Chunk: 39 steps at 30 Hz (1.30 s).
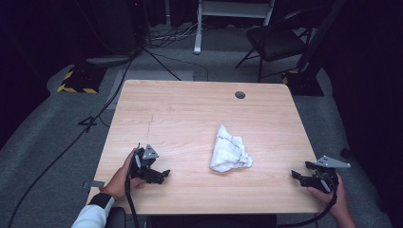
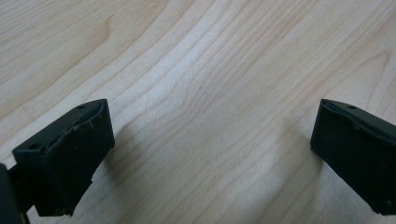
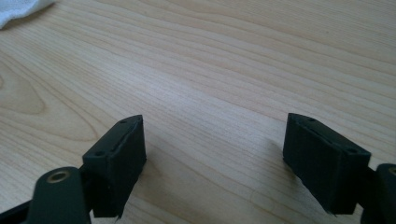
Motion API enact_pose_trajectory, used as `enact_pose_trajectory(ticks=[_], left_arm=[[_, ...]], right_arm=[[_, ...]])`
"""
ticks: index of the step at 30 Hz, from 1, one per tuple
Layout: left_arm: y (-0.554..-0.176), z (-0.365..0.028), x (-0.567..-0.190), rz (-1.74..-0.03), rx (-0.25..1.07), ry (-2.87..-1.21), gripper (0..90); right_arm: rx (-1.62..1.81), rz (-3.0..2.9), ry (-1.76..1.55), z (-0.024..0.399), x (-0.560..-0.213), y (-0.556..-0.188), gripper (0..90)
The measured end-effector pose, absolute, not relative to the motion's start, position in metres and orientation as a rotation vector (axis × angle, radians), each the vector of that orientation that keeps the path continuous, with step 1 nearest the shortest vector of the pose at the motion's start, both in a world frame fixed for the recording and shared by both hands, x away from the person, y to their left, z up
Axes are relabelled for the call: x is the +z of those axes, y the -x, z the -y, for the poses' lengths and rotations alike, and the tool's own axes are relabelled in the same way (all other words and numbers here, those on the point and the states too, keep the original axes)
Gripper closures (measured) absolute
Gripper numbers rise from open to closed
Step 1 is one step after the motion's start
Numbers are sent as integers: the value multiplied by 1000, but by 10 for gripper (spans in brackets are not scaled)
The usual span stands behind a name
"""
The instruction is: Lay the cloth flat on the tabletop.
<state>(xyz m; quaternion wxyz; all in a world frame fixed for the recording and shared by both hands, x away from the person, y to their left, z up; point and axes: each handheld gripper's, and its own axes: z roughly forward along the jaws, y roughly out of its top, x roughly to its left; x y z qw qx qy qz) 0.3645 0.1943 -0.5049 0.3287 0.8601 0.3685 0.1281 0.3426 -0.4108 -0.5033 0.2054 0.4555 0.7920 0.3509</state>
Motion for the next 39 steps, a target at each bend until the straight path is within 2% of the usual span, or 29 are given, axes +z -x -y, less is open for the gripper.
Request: enact_pose_trajectory(ticks=[3, 19, 22, 24, 30, 34, 36, 39], left_arm=[[-366, -192, -505, -950, 332, -2255, 0], [-369, -182, -505, -882, 310, -2277, 2], [-370, -178, -505, -871, 308, -2281, 3], [-370, -173, -505, -853, 305, -2287, 3], [-375, -153, -504, -795, 278, -2313, 3], [-379, -142, -503, -773, 268, -2326, 11], [-381, -133, -502, -755, 256, -2336, 46], [-388, -115, -496, -713, 202, -2320, 194]], right_arm=[[978, -2224, -1261, 409, -503, -343, 173], [954, -2290, -1226, 396, -500, -361, 170], [960, -2332, -1186, 390, -498, -364, 247], [991, -2370, -1137, 384, -497, -366, 246], [1021, -2460, -977, 349, -489, -375, 359], [1030, -2505, -921, 330, -488, -379, 399], [1045, -2537, -871, 310, -486, -383, 419], [1049, -2564, -810, 292, -484, -387, 446]])
